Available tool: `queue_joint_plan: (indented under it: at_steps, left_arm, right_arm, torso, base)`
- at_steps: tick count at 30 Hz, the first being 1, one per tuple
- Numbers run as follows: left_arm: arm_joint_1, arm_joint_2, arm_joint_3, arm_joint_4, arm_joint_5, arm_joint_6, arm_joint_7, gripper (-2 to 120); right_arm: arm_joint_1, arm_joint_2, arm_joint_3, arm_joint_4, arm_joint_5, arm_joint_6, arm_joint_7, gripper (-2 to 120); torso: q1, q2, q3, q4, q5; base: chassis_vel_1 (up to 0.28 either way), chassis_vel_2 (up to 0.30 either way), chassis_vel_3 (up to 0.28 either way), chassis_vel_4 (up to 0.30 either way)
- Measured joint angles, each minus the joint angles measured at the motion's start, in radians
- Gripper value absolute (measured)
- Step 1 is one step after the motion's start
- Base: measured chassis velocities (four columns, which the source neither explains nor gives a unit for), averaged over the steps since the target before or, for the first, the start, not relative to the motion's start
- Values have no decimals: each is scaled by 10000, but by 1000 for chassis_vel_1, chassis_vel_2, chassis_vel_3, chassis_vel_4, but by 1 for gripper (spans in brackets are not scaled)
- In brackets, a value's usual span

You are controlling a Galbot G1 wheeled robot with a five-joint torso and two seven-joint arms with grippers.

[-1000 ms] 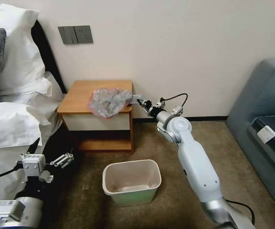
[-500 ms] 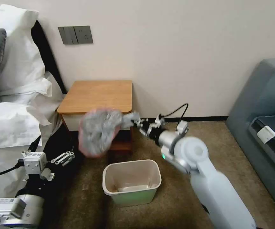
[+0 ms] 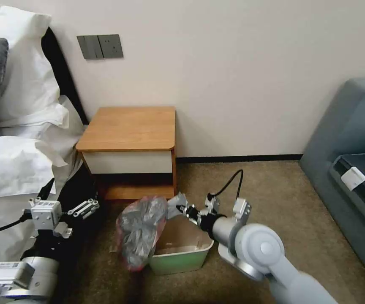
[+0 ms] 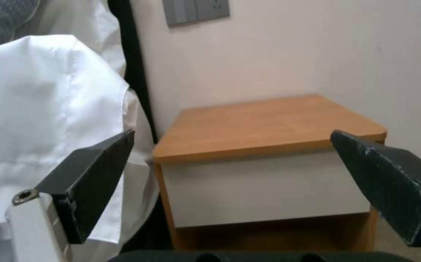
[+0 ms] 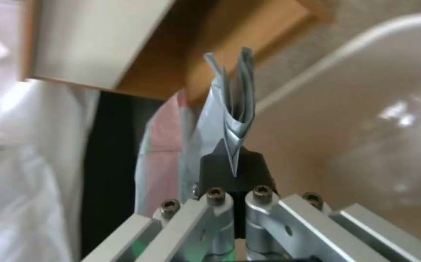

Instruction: Pick up the garbage bag from the table and place it over the trash can.

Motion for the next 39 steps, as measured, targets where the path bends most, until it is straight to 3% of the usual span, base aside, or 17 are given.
queue_joint_plan:
  at_steps: [7,8,10,16,30,32,33,39]
  left_arm:
    - [-10,-5,27,32,11,-102,-17,100]
    - [-10,-6,27,35,14,-116,-23,100]
    - [-9,-6,26,36,19,-129,-24,100]
    - [-31,12,26,61,34,-140,-25,100]
    - [51,171,561,319,257,-91,-75,100]
    - [51,171,561,319,257,-91,-75,100]
    - [129,200,930,454,438,-75,-112,100]
    - [258,281,2195,962,910,22,-426,99]
  right_arm:
    - [96,100,-53,71,318,-145,1371,6]
    - [148,116,-67,91,437,-169,1664,14]
    - [202,123,-98,92,486,-178,1910,17]
    - [395,90,-27,358,1417,-202,3238,43]
    - [109,6,489,1314,626,-365,3229,93]
    - [109,6,489,1314,626,-365,3229,93]
    - [90,-11,691,1448,232,-434,3010,99]
    - [97,-63,1232,1520,-114,-479,2747,100]
  torso:
    - [0,0,0,1,0]
    - [0,0,1,1,0]
    - [0,0,1,0,0]
    - [0,0,1,1,0]
    - [0,0,1,1,0]
    - [0,0,1,1,0]
    - [0,0,1,0,0]
    - [-1,0,1,1,1]
  base:
    - [0,0,0,0]
    - [0,0,0,0]
    - [0,0,0,0]
    - [0,0,0,0]
    - [0,0,0,0]
    - [0,0,0,0]
    - [0,0,0,0]
    - [0,0,0,0]
